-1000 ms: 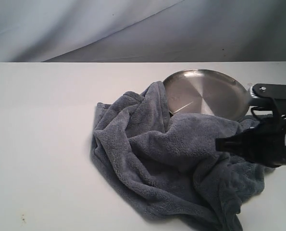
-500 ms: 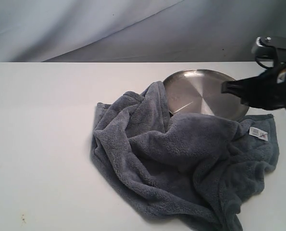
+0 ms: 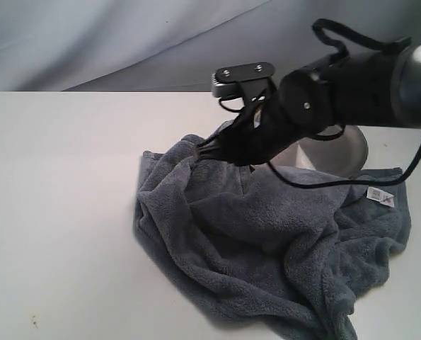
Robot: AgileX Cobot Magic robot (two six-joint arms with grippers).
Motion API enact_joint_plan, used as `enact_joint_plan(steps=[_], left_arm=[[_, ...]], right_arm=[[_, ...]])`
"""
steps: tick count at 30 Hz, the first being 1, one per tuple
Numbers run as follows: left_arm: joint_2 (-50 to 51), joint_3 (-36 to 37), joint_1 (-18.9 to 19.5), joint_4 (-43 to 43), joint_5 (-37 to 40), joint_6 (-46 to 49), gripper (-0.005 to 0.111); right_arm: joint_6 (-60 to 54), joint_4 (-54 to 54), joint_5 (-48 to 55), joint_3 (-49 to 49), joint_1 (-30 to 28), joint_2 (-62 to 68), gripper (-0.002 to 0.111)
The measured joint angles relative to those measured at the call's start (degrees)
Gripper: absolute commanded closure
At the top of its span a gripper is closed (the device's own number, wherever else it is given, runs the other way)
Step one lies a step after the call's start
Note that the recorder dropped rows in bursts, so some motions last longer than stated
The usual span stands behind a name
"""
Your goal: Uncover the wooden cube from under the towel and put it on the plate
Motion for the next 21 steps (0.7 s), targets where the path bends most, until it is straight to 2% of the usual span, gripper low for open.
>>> enact_joint_plan(steps=[6, 11, 15, 21], left_arm=[[0.0, 0.0, 0.0, 0.0, 0.0, 0.0, 0.107], [0.0, 0.0, 0.0, 0.0, 0.0, 0.0, 0.107], [0.0, 0.0, 0.0, 0.0, 0.0, 0.0, 0.107], [0.0, 0.0, 0.0, 0.0, 0.0, 0.0, 0.107]], right_arm=[[-0.1, 0.13, 2.09, -0.15, 9.41, 0.0, 0.108], [-0.1, 3.12, -1.84, 6.38, 15.25, -2.7, 0.108], [-0.1, 7.56, -8.43, 15.85, 16.77, -7.37, 0.108], [-0.1, 10.76, -14.84, 29.26, 16.0, -15.55, 0.108]])
